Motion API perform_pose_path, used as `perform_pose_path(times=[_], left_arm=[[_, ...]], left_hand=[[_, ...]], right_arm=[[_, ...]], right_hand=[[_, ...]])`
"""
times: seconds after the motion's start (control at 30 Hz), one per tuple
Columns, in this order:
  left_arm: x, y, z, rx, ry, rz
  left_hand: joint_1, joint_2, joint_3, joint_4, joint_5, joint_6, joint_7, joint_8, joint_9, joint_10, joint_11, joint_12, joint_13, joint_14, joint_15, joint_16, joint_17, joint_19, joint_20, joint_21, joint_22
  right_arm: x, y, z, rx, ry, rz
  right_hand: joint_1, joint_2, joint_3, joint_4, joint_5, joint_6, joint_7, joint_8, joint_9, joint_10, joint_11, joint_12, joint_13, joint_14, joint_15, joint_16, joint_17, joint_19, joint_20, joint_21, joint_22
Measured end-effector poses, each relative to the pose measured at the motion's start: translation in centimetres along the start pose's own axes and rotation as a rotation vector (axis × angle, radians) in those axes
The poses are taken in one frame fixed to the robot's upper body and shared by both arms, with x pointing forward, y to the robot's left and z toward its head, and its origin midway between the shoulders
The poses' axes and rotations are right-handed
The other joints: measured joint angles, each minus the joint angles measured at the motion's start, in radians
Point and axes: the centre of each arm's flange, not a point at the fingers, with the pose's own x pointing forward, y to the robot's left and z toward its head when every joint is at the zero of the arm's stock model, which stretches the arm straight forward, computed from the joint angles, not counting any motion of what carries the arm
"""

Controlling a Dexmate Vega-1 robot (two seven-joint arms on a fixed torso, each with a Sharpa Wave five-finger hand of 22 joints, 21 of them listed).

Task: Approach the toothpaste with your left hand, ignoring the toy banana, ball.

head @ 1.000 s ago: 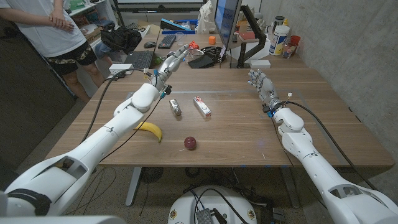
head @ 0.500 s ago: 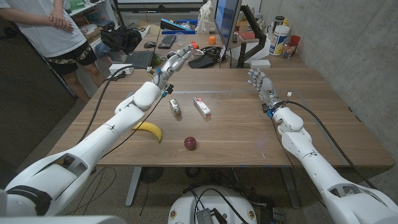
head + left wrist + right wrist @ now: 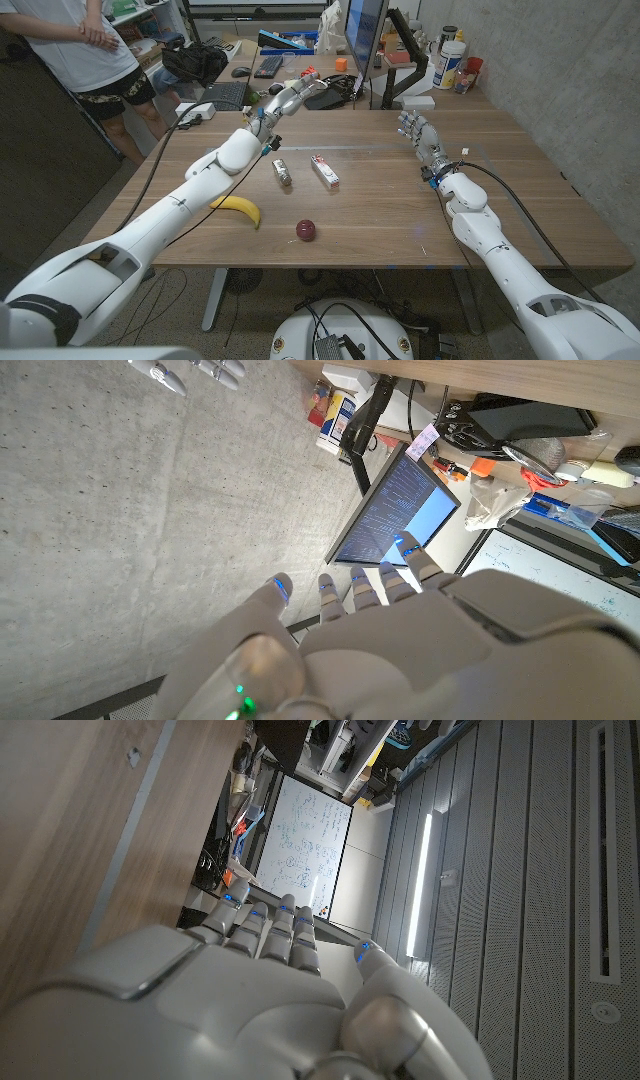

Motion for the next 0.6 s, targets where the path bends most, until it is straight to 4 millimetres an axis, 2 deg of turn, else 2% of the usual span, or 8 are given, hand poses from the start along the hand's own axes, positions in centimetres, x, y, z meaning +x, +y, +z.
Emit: perform_pose_path(times=[0.6], left_arm=[[0.07, -0.48, 0.66, 0.094, -0.016, -0.033]], left_hand=[[0.022, -0.012, 0.004, -0.021, 0.0, 0.014, -0.004, 0.0, 0.0, 0.005, -0.005, 0.0, 0.0, 0.0, 0.0, 0.0, 0.0, 0.0, 0.0, -0.008, 0.0]], right_arm=[[0.14, 0.19, -0.09, 0.0, -0.002, 0.002]], right_hand=[[0.0, 0.0, 0.0, 0.0, 0.0, 0.0, 0.0, 0.0, 0.0, 0.002, 0.002, 0.0, 0.0, 0.0, 0.0, 0.0, 0.0, 0.001, 0.001, 0.0, 0.0]])
